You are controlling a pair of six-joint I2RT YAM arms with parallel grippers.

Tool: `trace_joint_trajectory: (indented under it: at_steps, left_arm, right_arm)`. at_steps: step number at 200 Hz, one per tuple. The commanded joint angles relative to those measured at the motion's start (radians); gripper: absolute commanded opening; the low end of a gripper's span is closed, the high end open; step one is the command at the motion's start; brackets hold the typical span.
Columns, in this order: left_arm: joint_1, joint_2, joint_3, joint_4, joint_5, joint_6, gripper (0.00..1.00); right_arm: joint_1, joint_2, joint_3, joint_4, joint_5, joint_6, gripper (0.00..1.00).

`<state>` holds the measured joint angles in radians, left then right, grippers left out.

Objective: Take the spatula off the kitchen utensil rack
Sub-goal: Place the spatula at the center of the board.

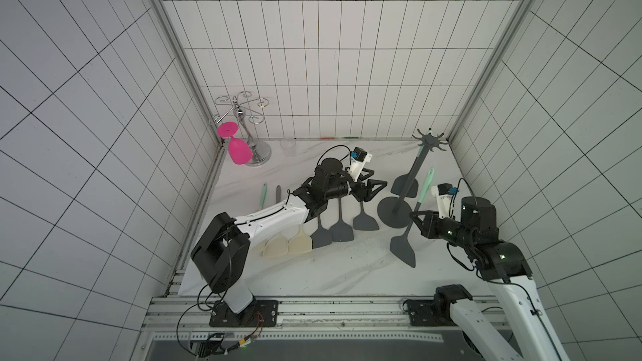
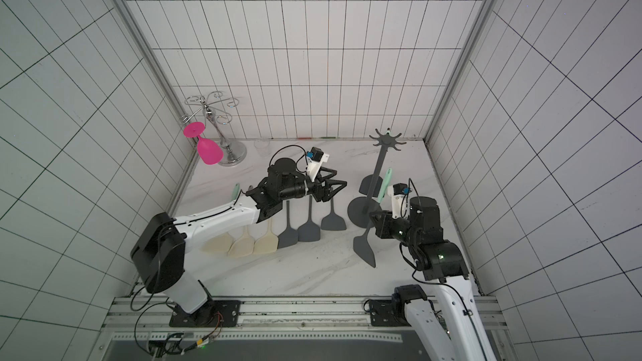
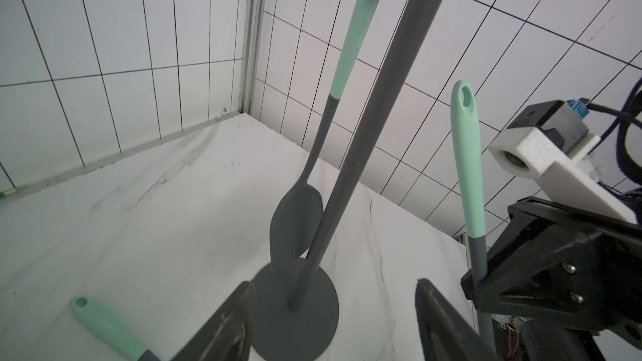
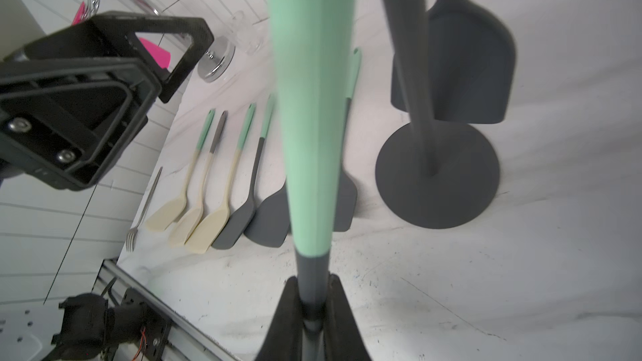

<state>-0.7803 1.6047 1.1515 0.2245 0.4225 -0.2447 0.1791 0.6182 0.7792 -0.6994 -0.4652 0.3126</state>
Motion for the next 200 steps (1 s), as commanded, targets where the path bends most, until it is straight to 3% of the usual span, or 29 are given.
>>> trace_joint_trajectory:
  at_steps: [1,35,52,68,92,119,158,174,196,200]
  left_arm:
    - [0.009,-0.131,-0.088,-0.087,-0.053,-0.067,0.7]
    - [0.001,-0.293,-0.159,-0.125,-0.091,-0.215,0.63]
    - [-0.034,-0.326,-0.118,-0.243,-0.22,-0.248,0.61]
    - [-0.054,-0.335,-0.075,-0.351,-0.318,-0.363,0.61]
    - [-0.084,-0.318,-0.101,-0.229,-0.306,-0.399,0.61]
    - [-0.083,-0.272,-0.058,-0.251,-0.312,-0.4,0.61]
    - [-0.069,-0.245,-0.054,-0.258,-0.365,-0.43,0.59]
    - [-0.06,-0.229,-0.055,-0.248,-0.334,-0.435,0.45]
    - [-0.033,-0.208,-0.05,-0.229,-0.25,-0.432,0.01]
    - [-0.026,-0.206,-0.05,-0.223,-0.228,-0.431,0.0]
  right_arm:
    - [0.105,-0.097,-0.095,0.073,-0.039,0.003,0.0]
    - [0.274,-0.117,-0.15,0.202,0.084,0.027,0.0]
    - [0.383,-0.04,-0.153,0.248,0.214,-0.008,0.0]
    - [0.512,0.051,-0.114,0.29,0.351,-0.059,0.0]
    - [0.688,0.199,-0.026,0.32,0.552,-0.147,0.0]
    - [0.784,0.332,0.068,0.327,0.653,-0.206,0.0]
    - [0.829,0.351,0.063,0.411,0.753,-0.196,0.0]
    - [0.829,0.347,0.057,0.427,0.795,-0.175,0.0]
    - [0.828,0.353,0.061,0.424,0.798,-0.182,0.0]
    - [0.829,0.357,0.065,0.418,0.797,-0.184,0.0]
